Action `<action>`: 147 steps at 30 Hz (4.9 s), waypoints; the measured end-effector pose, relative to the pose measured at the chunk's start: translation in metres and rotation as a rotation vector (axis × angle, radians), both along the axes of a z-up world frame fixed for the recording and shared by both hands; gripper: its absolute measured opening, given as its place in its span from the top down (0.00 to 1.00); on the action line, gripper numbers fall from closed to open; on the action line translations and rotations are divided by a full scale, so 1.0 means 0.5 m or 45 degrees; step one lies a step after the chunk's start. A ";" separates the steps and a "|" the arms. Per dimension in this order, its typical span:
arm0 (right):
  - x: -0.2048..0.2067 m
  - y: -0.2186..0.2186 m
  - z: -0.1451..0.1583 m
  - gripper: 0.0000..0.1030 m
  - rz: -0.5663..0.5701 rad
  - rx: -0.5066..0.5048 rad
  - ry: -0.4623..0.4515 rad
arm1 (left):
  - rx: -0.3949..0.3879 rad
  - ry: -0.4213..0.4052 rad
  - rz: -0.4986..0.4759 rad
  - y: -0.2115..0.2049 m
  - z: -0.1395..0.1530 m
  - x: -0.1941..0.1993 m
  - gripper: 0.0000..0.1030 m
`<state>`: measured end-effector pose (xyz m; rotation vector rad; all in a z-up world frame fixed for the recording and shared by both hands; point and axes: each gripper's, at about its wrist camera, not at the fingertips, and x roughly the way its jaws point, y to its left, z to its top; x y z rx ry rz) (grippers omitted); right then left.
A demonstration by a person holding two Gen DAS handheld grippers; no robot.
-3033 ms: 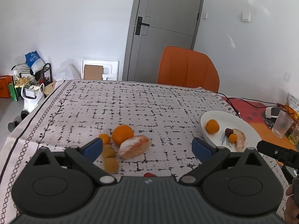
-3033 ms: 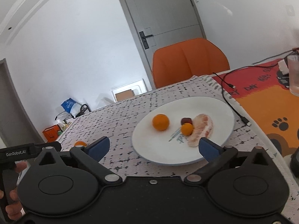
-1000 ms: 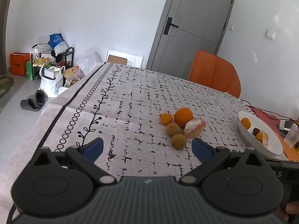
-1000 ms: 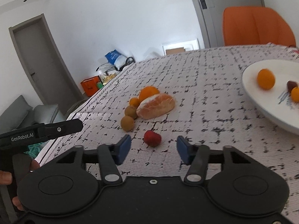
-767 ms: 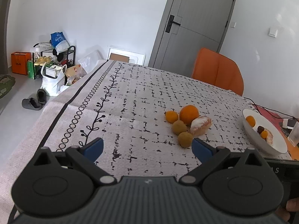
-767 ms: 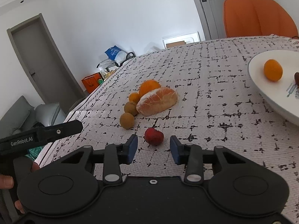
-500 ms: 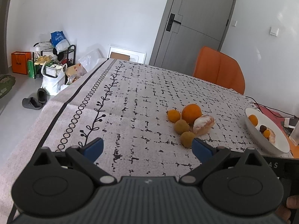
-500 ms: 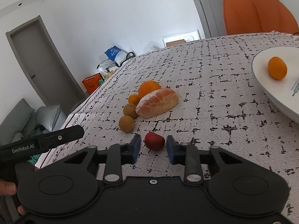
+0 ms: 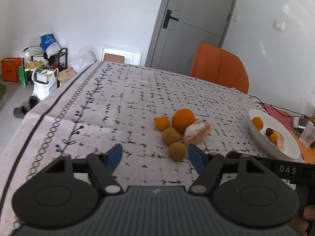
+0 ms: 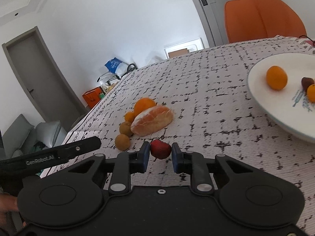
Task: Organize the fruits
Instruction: 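Grasp the small red fruit with the right tool while the left tool grasps a small brown fruit, then carry both fruits to the white plate and open both tools to release them, then move both open tools back over the remaining fruit pile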
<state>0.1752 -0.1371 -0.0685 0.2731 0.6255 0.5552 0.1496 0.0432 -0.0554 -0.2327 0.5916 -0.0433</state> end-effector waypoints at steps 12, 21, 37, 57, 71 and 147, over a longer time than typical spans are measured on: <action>-0.005 -0.057 0.017 0.79 -0.080 0.018 -0.020 | 0.015 0.028 -0.045 -0.042 -0.014 0.042 0.52; -0.013 -0.102 0.030 0.79 -0.141 0.034 -0.046 | 0.018 0.045 -0.039 -0.068 -0.025 0.059 0.77; -0.026 -0.195 0.045 0.78 -0.266 0.057 -0.092 | 0.023 -0.024 -0.144 -0.145 0.020 0.059 0.77; -0.036 -0.324 0.020 0.78 -0.446 0.076 -0.082 | 0.075 -0.042 -0.280 -0.269 0.035 0.083 0.77; -0.046 -0.392 0.007 0.72 -0.559 0.103 -0.098 | 0.109 -0.066 -0.380 -0.351 0.051 0.102 0.77; -0.052 -0.151 0.043 0.00 -0.283 -0.012 -0.174 | 0.089 -0.029 -0.057 -0.083 0.040 0.018 0.02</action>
